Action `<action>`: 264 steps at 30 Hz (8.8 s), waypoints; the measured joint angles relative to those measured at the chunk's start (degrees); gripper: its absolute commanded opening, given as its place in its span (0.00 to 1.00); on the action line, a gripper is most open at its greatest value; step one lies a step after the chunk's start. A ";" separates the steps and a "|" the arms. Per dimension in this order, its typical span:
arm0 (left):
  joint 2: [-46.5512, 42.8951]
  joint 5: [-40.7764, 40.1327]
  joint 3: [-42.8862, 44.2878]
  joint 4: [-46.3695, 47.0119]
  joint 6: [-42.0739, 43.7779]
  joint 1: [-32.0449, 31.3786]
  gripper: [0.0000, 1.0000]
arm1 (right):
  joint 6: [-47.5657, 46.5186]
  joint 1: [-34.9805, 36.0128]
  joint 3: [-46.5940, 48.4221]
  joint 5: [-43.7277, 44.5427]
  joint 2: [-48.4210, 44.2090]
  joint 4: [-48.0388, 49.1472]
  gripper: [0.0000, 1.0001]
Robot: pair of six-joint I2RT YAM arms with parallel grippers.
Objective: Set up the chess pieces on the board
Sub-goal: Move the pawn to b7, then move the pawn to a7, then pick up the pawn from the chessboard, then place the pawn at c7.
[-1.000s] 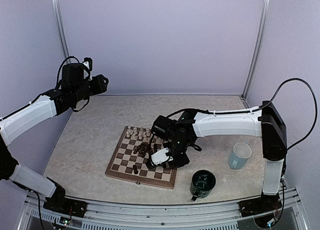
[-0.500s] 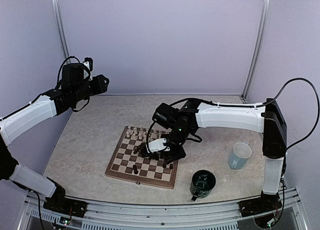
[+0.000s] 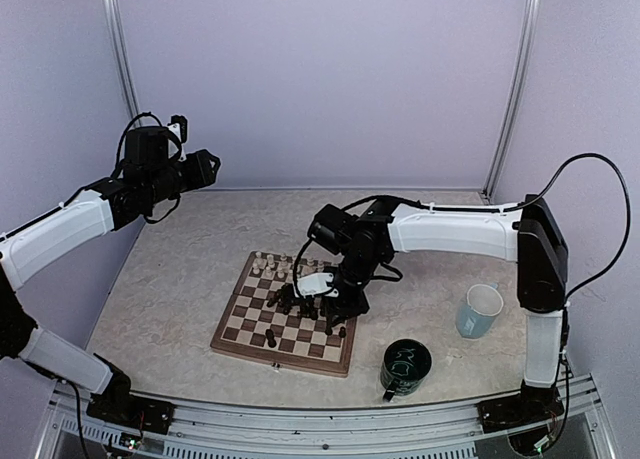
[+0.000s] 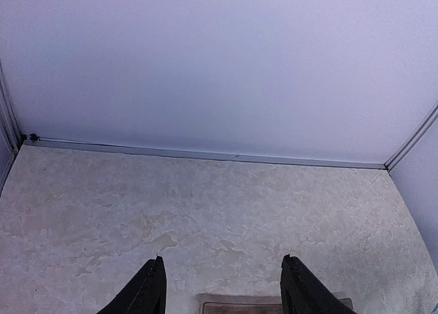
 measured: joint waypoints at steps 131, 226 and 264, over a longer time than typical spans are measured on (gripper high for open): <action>2.54 3.54 0.00 -0.02 -0.87 0.00 0.61 | 1.05 1.20 -6.38 -2.43 -0.28 1.92 0.24; 4.42 5.86 0.00 -0.04 -1.27 0.00 0.64 | 5.55 1.88 6.38 -2.36 3.78 3.74 0.07; 4.42 6.25 0.02 -0.04 -1.27 0.00 0.64 | 5.35 4.46 10.27 -0.59 10.75 0.46 0.20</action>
